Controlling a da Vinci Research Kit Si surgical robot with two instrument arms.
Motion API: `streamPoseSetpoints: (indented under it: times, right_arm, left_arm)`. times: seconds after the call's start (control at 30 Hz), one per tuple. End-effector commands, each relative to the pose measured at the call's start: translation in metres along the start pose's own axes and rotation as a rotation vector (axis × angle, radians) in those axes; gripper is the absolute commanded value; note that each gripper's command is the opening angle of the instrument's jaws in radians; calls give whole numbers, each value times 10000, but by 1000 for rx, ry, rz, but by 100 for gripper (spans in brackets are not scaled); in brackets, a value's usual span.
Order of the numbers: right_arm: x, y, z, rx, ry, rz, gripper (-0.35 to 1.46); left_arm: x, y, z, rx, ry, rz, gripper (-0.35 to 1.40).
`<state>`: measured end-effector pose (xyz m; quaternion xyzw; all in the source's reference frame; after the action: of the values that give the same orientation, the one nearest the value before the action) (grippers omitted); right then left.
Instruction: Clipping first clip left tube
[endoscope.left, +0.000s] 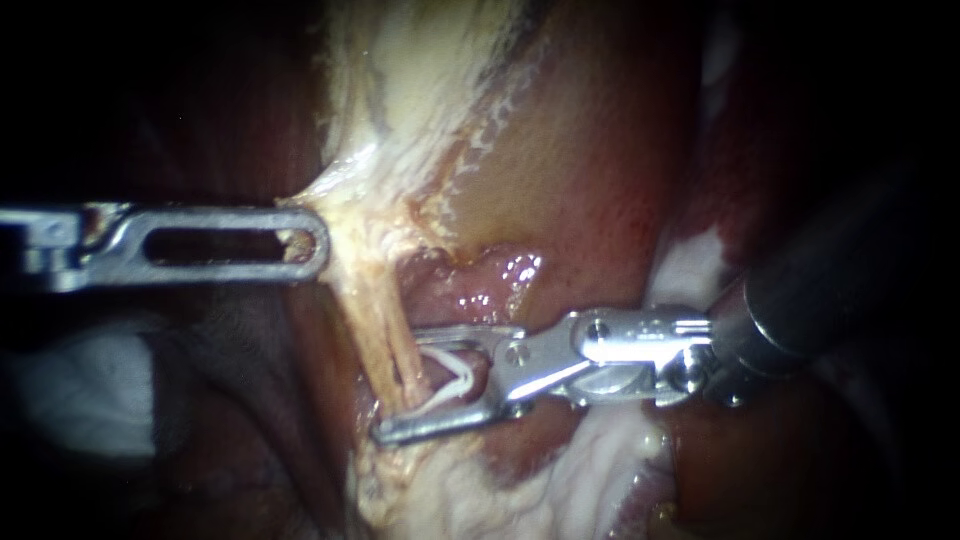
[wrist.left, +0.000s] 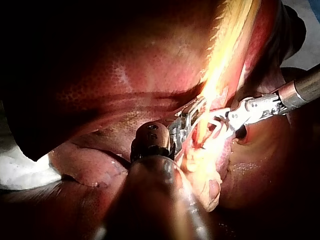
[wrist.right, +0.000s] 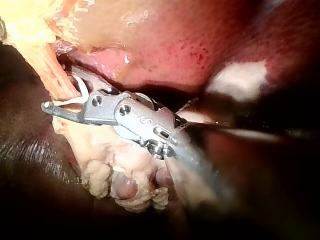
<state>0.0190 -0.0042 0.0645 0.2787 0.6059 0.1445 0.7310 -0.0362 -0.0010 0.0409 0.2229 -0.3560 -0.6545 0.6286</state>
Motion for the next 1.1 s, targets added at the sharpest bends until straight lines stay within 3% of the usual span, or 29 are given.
streamPoseSetpoints:
  times: [0.03,0.33,0.6,0.77,1.1]
  right_arm:
    - [1,0,0,0,0,6,50]
    - [1,-2,-1,2,2,23,54]
    - [5,-9,-31,-2,-1,26,56]
    - [21,-17,-52,-7,-1,34,57]
    - [70,-49,-63,-8,14,47,58]
  left_arm:
    - [0,0,0,1,0,0,-35]
    - [0,0,0,1,0,0,-35]
    - [-2,0,-2,1,2,0,-35]
    - [-3,0,-2,2,2,-1,-35]
    - [-3,1,-2,2,2,-1,-35]
